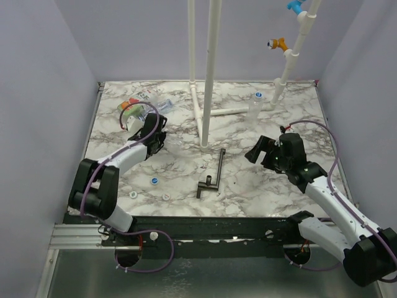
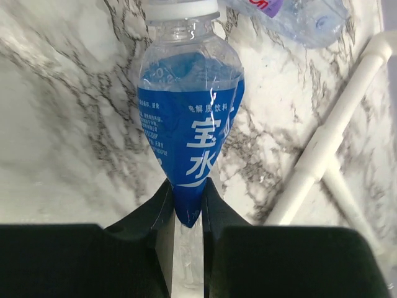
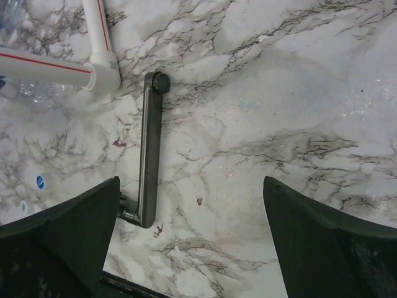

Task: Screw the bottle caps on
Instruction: Pick up the plastic bottle at the center of the board.

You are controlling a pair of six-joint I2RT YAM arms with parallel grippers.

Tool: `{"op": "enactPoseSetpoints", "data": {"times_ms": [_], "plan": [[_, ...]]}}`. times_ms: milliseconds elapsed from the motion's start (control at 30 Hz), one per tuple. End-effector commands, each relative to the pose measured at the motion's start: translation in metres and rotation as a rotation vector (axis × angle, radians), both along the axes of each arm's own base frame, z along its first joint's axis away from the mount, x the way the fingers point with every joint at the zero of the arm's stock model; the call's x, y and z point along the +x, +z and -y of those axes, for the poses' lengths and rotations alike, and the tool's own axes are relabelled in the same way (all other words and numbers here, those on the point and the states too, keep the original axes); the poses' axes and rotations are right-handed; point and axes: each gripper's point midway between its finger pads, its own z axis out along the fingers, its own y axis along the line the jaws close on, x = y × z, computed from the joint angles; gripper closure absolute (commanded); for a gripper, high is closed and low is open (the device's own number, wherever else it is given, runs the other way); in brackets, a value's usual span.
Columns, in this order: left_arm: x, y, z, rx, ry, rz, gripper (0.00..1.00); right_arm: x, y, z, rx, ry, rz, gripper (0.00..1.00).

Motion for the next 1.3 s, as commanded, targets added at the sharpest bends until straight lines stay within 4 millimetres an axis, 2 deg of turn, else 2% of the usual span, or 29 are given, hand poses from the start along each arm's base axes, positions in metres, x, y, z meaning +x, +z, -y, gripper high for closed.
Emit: {"op": "enactPoseSetpoints", "data": {"times_ms": [0, 133, 267, 400, 467, 633, 700, 833, 967, 1133, 1267], "plan": [[-0.033, 0.044, -0.026, 0.321, -0.237, 0.002, 1.00, -0.010, 0.008, -0.021, 0.037, 0.136, 0.010, 0.01], [-0.047, 0.095, -0.040, 0.545, -0.417, 0.048, 1.00, -0.018, 0.010, -0.044, 0.049, 0.186, 0.019, 0.04], [-0.063, 0.146, -0.057, 0.715, -0.483, 0.109, 1.00, -0.030, 0.007, -0.076, 0.002, 0.227, 0.026, 0.06], [-0.078, 0.201, -0.068, 0.830, -0.493, 0.211, 1.00, -0.046, 0.003, -0.124, -0.039, 0.308, 0.033, 0.15], [-0.089, 0.221, -0.079, 0.889, -0.474, 0.228, 1.00, -0.052, 0.000, -0.147, -0.068, 0.344, 0.038, 0.19], [-0.119, 0.259, -0.097, 0.964, -0.436, 0.277, 1.00, -0.060, -0.002, -0.211, -0.124, 0.466, 0.069, 0.29], [-0.127, 0.270, -0.101, 0.973, -0.424, 0.303, 1.00, -0.059, -0.007, -0.234, -0.132, 0.510, 0.052, 0.35], [-0.136, 0.281, -0.104, 0.983, -0.421, 0.335, 1.00, -0.063, -0.028, -0.276, -0.217, 0.610, 0.047, 0.33], [-0.141, 0.287, -0.100, 0.962, -0.430, 0.373, 1.00, -0.060, -0.037, -0.313, -0.242, 0.693, 0.057, 0.32], [-0.143, 0.297, -0.101, 0.973, -0.424, 0.391, 1.00, -0.047, -0.052, -0.347, -0.328, 0.749, 0.090, 0.34], [-0.145, 0.307, -0.104, 0.996, -0.415, 0.400, 1.00, -0.047, -0.067, -0.370, -0.359, 0.799, 0.085, 0.39]]}}
